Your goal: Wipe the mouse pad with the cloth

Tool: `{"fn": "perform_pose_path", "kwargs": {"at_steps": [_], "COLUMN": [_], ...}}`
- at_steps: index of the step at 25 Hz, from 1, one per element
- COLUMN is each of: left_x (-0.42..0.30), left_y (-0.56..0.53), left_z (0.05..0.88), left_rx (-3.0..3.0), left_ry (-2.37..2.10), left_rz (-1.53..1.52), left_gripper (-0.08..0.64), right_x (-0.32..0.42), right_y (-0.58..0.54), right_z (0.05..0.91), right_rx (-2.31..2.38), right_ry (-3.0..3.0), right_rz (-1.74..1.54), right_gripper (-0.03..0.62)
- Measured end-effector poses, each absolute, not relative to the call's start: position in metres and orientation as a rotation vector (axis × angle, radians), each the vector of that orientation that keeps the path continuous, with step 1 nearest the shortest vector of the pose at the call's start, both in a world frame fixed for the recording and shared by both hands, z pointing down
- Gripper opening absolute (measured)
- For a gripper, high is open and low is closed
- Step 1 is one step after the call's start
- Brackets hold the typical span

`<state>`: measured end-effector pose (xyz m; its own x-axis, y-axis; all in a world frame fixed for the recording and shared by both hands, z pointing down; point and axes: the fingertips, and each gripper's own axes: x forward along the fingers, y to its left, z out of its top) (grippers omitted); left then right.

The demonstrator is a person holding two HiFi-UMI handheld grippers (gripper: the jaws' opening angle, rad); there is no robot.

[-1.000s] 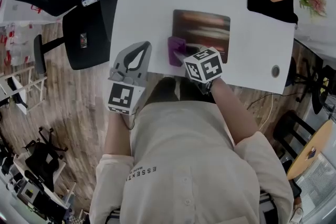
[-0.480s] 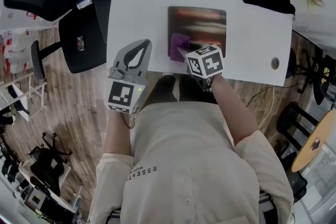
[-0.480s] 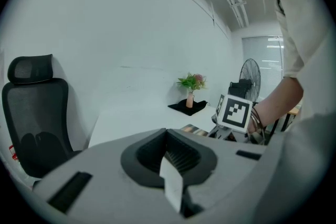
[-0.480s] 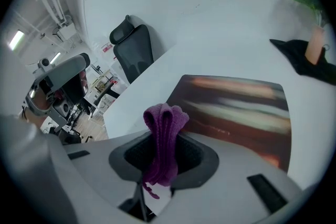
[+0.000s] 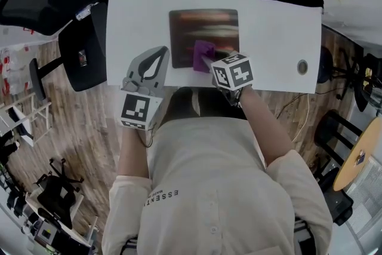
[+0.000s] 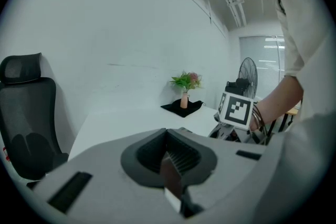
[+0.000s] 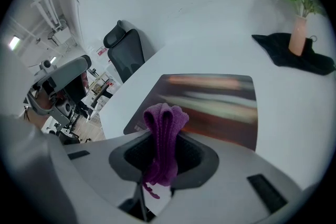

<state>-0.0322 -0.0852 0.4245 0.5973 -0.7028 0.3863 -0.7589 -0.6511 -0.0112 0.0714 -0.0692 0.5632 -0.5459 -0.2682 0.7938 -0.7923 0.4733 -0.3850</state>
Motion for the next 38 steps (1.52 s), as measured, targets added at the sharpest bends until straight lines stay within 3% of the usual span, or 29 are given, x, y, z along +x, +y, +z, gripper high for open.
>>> {"fn": "perform_pose_path", "kwargs": {"at_steps": [21,29,38], "left_x": [0.082,0.097,0.066], "left_y": [-0.097,-0.09,-0.098], "left_z": [0.431,0.428,0.387], "left_rx": [2.698,2.722,2.777], "left_ry": [-1.137,-1.138,-1.183], "left_rz": [0.495,0.488,0.445], "left_gripper": [0.002,0.002,0.002], "right_x": [0.205,0.234,0.215], "right_y": [-0.072,-0.067,-0.092], "right_z": [0.57,0.564,0.497], "right_rx": [0.967,1.017,1.152], "right_ry": [-2.011,-1.999,-2.153], "right_rz": [1.057,1.017,0.885], "right_gripper": [0.101,0.101,0.101]}}
